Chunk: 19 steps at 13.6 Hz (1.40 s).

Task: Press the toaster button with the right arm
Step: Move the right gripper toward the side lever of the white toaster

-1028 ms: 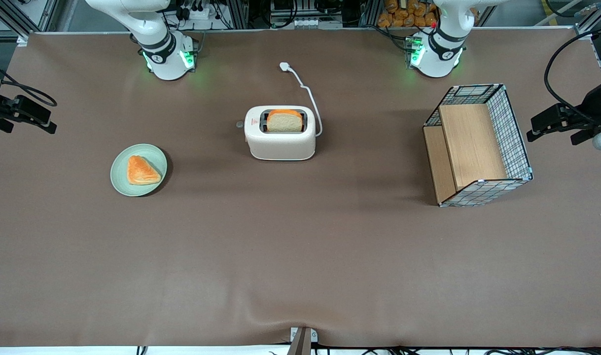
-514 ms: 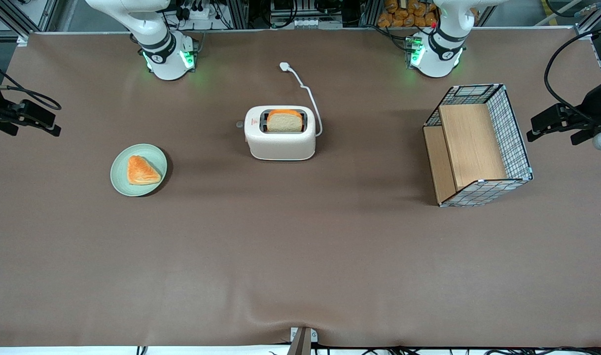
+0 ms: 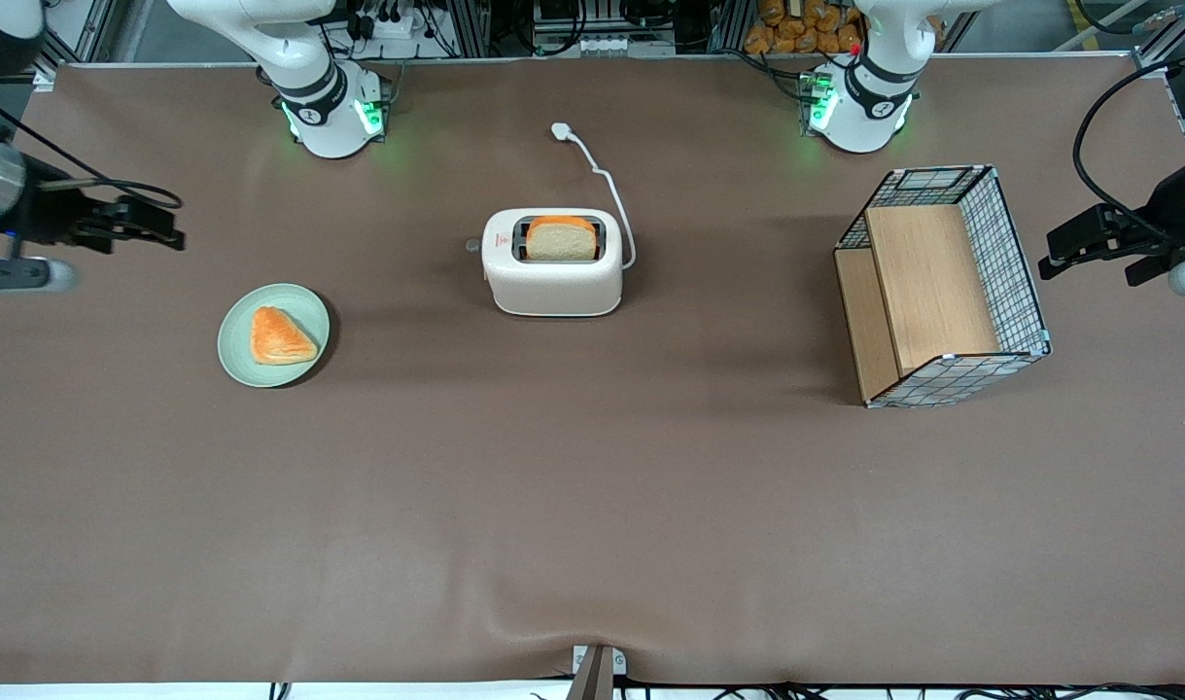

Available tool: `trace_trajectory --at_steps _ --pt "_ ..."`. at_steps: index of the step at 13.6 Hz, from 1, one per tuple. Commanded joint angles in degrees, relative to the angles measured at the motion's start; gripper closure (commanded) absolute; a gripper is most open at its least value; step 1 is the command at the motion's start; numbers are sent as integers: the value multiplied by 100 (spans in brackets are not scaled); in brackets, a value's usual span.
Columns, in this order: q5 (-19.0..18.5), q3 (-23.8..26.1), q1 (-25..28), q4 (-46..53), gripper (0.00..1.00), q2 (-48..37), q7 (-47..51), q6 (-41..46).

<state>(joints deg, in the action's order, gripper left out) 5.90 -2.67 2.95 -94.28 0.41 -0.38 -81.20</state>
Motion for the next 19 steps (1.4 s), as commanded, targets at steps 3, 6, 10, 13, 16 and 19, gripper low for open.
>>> trace_trajectory --at_steps 3,6,10,13,16,19 --pt "464 12 257 -775 90 -235 475 -54" --pt "482 117 731 -1302 100 -462 697 -509" --pt "586 565 987 -1936 100 -464 1451 -1003" --pt "1238 775 1171 -2909 100 -691 1479 -1922" --pt "1930 891 1277 -3798 100 -850 1436 -3004" --pt "2396 891 1796 -4308 100 -859 1436 -3858"
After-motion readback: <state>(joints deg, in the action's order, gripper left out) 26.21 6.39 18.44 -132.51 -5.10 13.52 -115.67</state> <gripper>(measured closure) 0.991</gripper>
